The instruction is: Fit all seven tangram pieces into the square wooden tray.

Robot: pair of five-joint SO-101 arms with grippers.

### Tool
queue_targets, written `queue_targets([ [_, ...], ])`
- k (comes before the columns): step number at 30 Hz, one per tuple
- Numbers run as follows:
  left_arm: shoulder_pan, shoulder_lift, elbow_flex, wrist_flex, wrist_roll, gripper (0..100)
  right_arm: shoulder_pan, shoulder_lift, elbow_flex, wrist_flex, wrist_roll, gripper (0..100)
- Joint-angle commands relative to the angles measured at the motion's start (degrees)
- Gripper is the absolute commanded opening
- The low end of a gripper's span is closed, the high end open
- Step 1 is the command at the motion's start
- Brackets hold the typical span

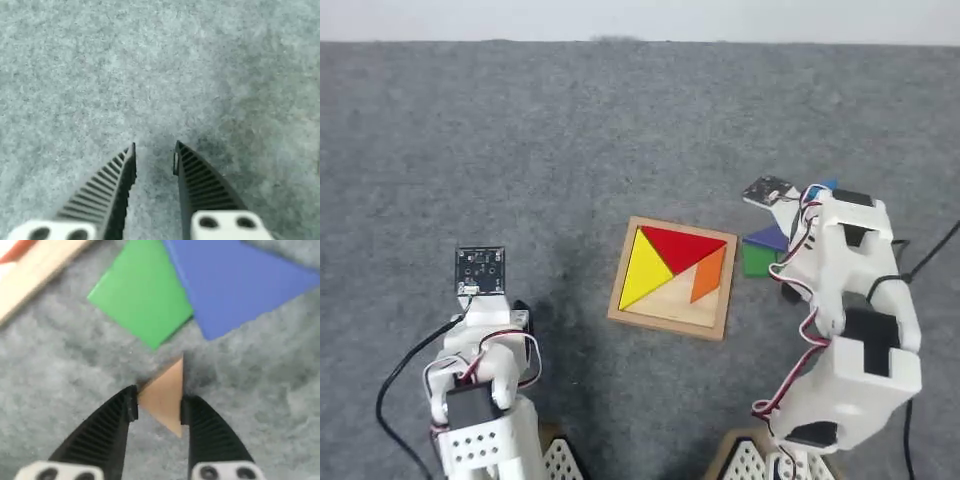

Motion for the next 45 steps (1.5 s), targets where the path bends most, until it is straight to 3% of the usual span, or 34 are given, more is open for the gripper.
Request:
queue_targets([
  [1, -0.18, 0.09, -0.48, 0.35, -0.62, 12, 0.4, -6.2, -1.32, 0.84, -6.24, 5.4],
  [9, -0.18, 0.09, -0.48, 0.35, -0.62, 12, -4.7, -20.79, -1.32, 8.4, -17.58, 5.4],
  [17, -0.18, 0.09, -0.48, 0.35, -0.62, 12, -23.87, -26.95, -1.41, 11.21, -35.96, 5.4],
  [25, -0.18, 0.09, -0.48, 0.35, -0.62, 12, -39.43, -19.38, -1.67, 2.51, -57.85, 5.8],
  [34, -0.18, 0.09, -0.48, 0.35, -0.62, 12, -42.68, -9.89, -4.04, -3.91, -79.74, 5.9],
  [39, -0.18, 0.09, -0.48, 0.35, -0.62, 12, -41.98, -9.54, -5.01, -3.91, -85.19, 6.2],
  [45, -0.18, 0.09, -0.48, 0.35, -0.62, 12, -38.11, -9.54, -4.84, -3.91, -89.85, 15.2],
])
